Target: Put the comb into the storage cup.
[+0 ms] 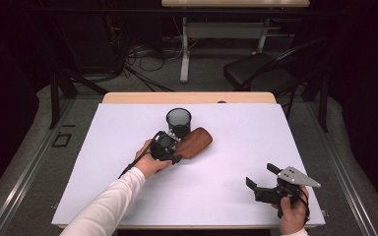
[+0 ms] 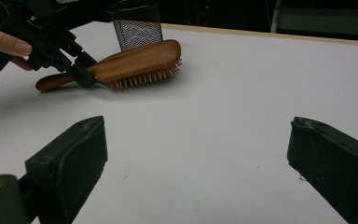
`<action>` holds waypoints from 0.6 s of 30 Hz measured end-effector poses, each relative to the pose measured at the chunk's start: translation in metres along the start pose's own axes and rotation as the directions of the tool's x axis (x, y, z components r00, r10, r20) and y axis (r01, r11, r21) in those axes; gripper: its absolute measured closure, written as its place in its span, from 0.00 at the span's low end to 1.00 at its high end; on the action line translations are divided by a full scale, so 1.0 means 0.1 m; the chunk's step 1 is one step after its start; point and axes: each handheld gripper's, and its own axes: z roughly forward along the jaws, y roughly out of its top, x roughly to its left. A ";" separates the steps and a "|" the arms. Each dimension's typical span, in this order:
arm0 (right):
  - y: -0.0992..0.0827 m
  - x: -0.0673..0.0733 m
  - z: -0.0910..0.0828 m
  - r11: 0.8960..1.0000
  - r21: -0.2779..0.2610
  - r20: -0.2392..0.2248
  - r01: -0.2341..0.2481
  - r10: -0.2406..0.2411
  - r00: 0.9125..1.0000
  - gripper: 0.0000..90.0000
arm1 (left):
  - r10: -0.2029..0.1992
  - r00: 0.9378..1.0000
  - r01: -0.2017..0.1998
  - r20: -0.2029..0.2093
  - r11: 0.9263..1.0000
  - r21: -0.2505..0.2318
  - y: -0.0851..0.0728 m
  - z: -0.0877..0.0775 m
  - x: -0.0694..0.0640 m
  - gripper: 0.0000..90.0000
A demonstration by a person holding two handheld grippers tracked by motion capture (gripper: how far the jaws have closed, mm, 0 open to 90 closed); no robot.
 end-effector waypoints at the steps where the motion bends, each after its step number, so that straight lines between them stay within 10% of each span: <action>1: 0.00 0.00 0.00 1.000 0.000 0.000 0.002 -0.002 1.000 0.05 | 0.001 1.000 -0.001 -0.001 1.000 0.001 0.00 0.00 0.00 0.64; 18: 0.00 0.00 0.01 1.000 0.001 -0.003 0.005 -0.005 1.000 0.05 | -0.010 1.000 0.010 -0.011 1.000 -0.006 -0.02 0.05 0.02 0.73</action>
